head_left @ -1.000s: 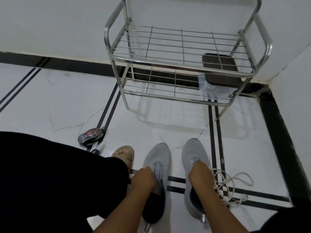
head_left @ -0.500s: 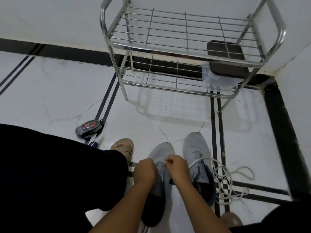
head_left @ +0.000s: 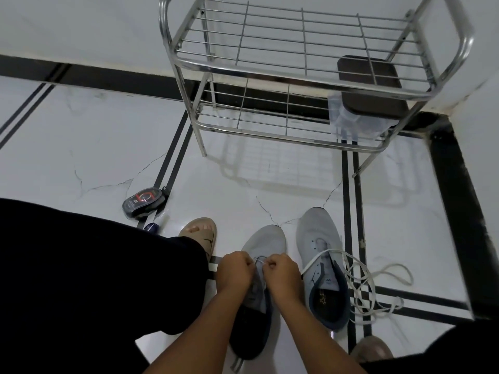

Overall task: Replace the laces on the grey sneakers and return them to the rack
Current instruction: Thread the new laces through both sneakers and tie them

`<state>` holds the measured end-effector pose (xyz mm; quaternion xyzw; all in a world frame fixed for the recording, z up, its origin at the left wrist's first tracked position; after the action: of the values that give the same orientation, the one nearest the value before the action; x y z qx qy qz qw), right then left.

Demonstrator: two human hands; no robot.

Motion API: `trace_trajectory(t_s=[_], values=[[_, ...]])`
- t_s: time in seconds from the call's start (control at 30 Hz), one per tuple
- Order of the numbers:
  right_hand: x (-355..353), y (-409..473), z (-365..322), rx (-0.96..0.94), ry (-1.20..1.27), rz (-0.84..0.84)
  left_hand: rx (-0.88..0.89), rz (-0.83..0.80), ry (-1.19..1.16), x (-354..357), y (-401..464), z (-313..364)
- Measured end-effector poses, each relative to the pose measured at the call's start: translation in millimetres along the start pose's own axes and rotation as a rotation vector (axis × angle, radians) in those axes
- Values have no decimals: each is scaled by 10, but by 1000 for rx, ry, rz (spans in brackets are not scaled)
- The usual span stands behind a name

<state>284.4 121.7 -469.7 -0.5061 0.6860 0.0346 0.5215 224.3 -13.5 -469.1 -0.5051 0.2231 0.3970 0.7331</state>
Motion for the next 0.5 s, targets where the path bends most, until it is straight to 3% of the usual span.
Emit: trace_trajectory(t_s=[0.17, 0.4, 0.5], values=[[68, -10, -146, -120, -76, -11, 36, -21, 0, 51, 8, 23], [51, -27, -110, -104, -68, 42, 68, -13, 9, 110, 40, 37], [-38, -94, -82, -100, -203, 92, 37, 6, -58, 106, 118, 28]])
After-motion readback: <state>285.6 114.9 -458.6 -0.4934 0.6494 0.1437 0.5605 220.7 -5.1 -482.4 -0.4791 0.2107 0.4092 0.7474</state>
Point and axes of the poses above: each hand's wrist, its own y-axis towards the middle knuckle, its own x-axis out of the palm, z = x × y, the point moved 10 cm from there along y, towards the middle knuckle, and after that the axes turned 3 degrees about -z, right-handed, at the moved point
